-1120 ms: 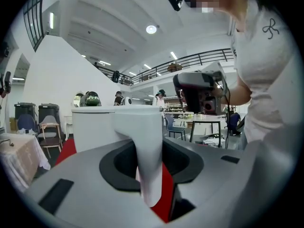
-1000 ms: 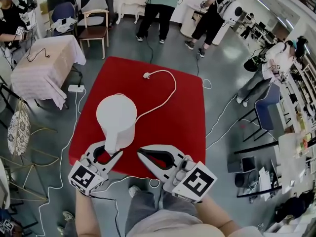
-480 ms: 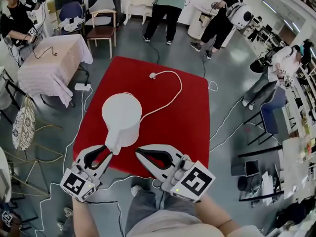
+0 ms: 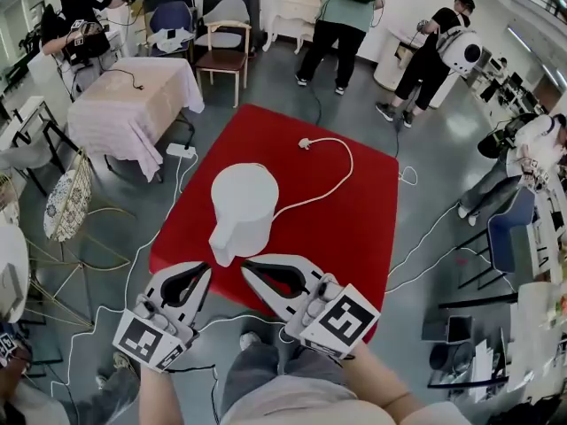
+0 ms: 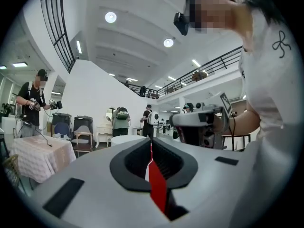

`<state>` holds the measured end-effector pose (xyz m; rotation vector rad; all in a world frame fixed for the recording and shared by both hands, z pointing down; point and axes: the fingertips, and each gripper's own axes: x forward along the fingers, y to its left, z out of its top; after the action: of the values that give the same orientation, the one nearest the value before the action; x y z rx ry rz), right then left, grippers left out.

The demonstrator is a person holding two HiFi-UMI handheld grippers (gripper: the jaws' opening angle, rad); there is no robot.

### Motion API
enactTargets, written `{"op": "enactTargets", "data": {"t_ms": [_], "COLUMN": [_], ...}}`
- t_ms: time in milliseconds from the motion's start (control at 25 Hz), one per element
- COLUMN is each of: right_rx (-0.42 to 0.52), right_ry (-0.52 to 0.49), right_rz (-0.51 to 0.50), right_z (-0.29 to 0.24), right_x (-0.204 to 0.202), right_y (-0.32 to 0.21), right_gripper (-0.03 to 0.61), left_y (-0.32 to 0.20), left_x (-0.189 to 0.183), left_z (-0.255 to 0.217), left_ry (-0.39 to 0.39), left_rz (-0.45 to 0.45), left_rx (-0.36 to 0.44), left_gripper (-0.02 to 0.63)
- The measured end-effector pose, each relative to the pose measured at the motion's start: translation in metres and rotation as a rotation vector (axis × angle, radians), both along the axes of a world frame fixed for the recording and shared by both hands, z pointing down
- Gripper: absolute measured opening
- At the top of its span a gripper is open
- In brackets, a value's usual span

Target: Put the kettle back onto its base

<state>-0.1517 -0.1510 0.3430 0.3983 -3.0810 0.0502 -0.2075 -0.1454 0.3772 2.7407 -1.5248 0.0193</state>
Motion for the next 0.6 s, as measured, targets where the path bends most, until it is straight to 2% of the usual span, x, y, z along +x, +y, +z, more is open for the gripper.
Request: {"op": "enactTargets", "data": {"t_ms": [240,600], "right_rx": [0.014,0.04], "right_ry": [-0.015,-0.025], "right_rz": [-0.069,-0.124], "right_z": [-0.009,-0.019], "right_x": [0.008,0.037], "right_y": [0.015,0.03], "right_gripper": [0.008,0.006], "left_y": [0.018,0.034], "left_x": [0.034,0.069], "left_z": [-0.038,-0.06], "left_ry": [-0.039,-0.043], "left_rz": [-0.055,-0.146], "left_rx": [0.047,0.042], "left_gripper": [0.017,0.017]}}
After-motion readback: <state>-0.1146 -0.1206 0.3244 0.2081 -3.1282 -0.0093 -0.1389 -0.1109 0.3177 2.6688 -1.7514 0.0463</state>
